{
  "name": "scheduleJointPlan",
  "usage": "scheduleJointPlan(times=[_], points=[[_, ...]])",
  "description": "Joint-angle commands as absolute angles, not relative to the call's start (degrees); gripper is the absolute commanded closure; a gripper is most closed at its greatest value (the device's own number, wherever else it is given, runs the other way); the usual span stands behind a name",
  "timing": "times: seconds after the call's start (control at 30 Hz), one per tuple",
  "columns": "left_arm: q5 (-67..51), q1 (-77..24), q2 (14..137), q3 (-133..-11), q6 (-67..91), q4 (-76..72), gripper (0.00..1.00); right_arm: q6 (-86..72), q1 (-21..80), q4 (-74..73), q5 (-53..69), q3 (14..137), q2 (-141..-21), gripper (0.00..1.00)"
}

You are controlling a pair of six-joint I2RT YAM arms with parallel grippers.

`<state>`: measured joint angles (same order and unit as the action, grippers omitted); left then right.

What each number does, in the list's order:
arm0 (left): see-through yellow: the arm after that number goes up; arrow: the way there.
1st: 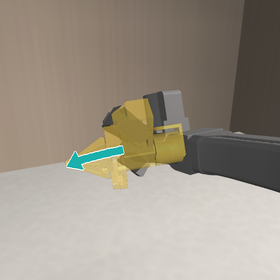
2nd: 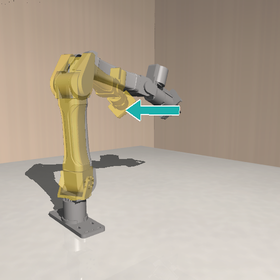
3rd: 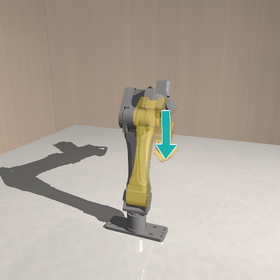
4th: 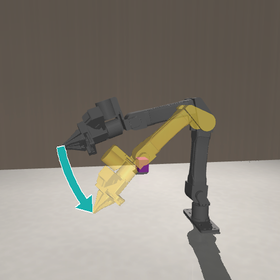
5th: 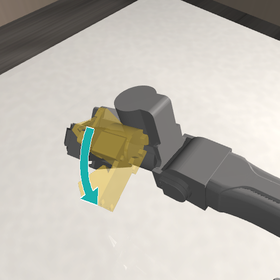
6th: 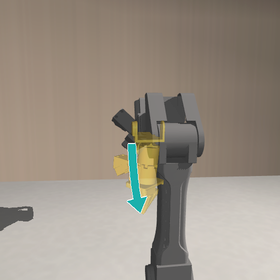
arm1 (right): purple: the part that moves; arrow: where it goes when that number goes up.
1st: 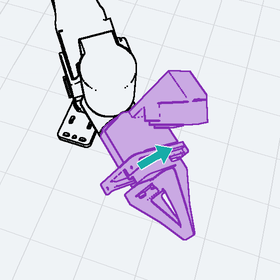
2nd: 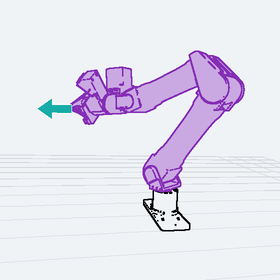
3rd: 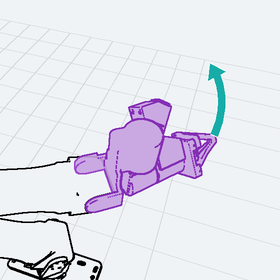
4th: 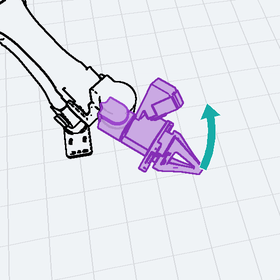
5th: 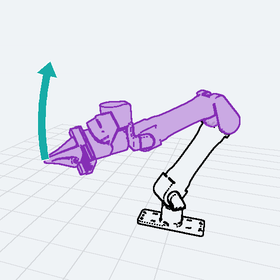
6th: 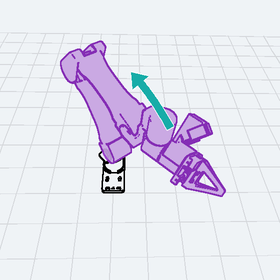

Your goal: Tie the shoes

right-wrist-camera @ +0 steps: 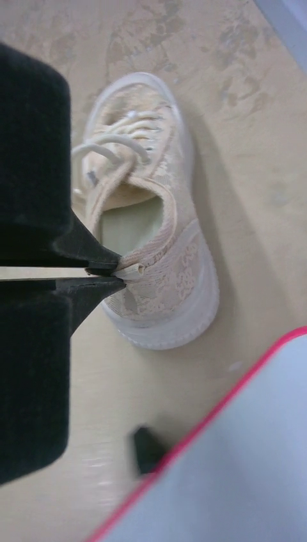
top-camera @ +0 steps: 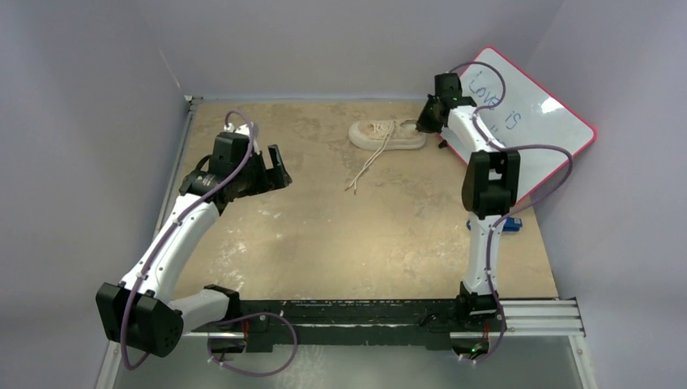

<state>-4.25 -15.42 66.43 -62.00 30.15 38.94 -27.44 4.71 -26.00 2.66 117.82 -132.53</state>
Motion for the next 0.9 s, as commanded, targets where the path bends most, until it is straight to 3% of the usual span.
scheduleJointPlan(times=[0.0,0.17,0.43,0.6,0.77,0.87], points=[[-3.76,-16.12,67.06,-64.47,28.59,36.82,0.11,-42.36,6.91,-35.79,-5.63,110.08,-121.8,1.0],[-2.5,-16.17,67.65,-65.65,27.96,38.47,0.11,-53.04,10.7,-45.26,-9.3,100.54,-114.12,1.0],[-1.16,-16.17,67.68,-66.49,29.73,43.58,0.11,-66.17,23.55,-43.54,-8.77,81.03,-99.38,1.0],[-1.51,-16.17,66.5,-66.17,31.72,48.07,0.11,-65.85,30.32,-38.88,-5.11,74.75,-92.95,0.75],[-3.47,-16.17,63.82,-65.88,32.65,50.25,0.11,-61.42,39.63,-34.31,2.03,72.36,-88.12,0.42],[-3.71,-16.17,62.71,-65.2,33.11,51.25,0.1,-55.46,41.16,-33.07,7.62,70.02,-82.96,0.32]])
